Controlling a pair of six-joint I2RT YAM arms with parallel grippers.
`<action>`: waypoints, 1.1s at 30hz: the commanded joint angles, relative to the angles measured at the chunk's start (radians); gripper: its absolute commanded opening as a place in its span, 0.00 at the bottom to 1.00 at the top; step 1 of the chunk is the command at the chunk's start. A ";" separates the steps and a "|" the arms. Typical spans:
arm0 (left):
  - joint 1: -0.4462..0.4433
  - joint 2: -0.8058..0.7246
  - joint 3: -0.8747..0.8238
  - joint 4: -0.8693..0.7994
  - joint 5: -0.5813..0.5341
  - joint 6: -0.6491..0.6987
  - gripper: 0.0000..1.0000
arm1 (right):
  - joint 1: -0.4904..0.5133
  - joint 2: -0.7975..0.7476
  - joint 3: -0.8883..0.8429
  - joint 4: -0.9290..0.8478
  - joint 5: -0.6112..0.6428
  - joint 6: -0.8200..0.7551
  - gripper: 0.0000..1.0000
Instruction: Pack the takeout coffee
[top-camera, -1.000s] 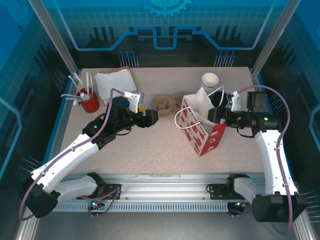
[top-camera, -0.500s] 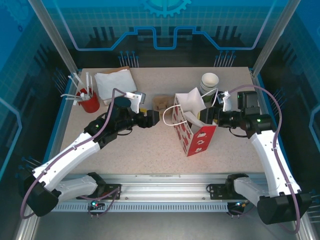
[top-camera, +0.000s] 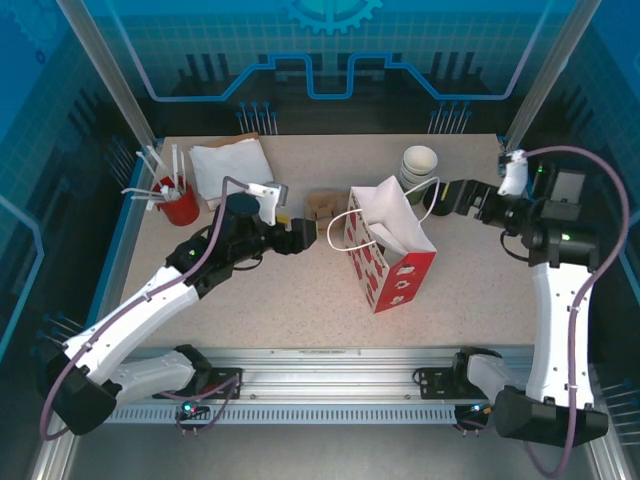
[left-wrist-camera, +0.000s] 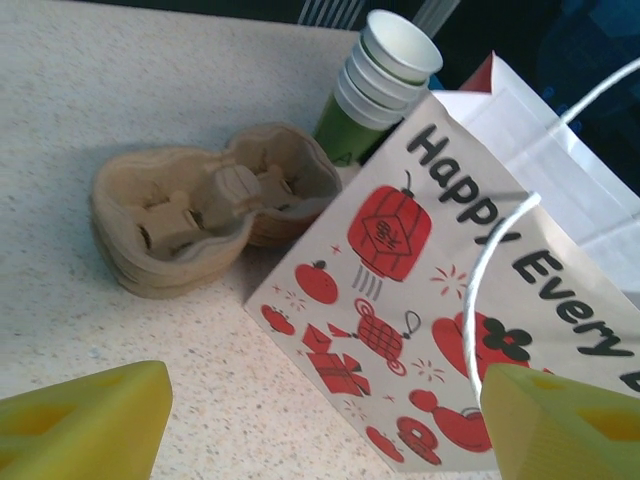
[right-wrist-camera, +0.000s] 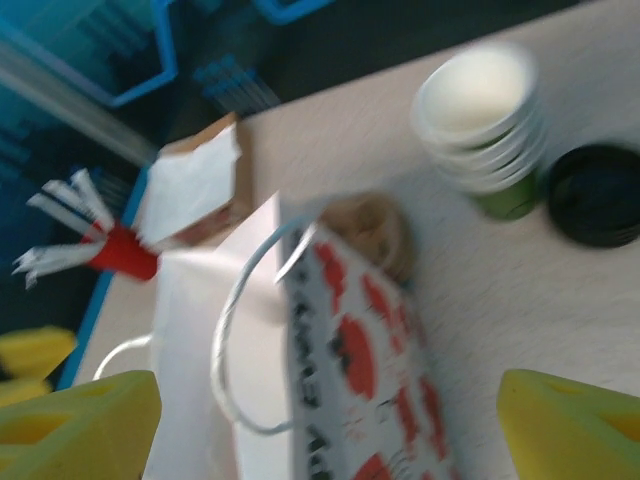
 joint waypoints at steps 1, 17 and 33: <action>0.062 -0.059 -0.015 0.022 -0.072 0.032 0.85 | -0.053 0.002 0.028 0.063 0.237 -0.013 0.89; 0.489 0.051 -0.347 0.357 -0.526 0.214 0.99 | 0.213 0.270 -0.597 0.950 0.846 -0.224 0.93; 0.587 0.478 -0.628 1.260 -0.195 0.341 0.99 | 0.260 0.377 -0.930 1.519 0.602 -0.253 1.00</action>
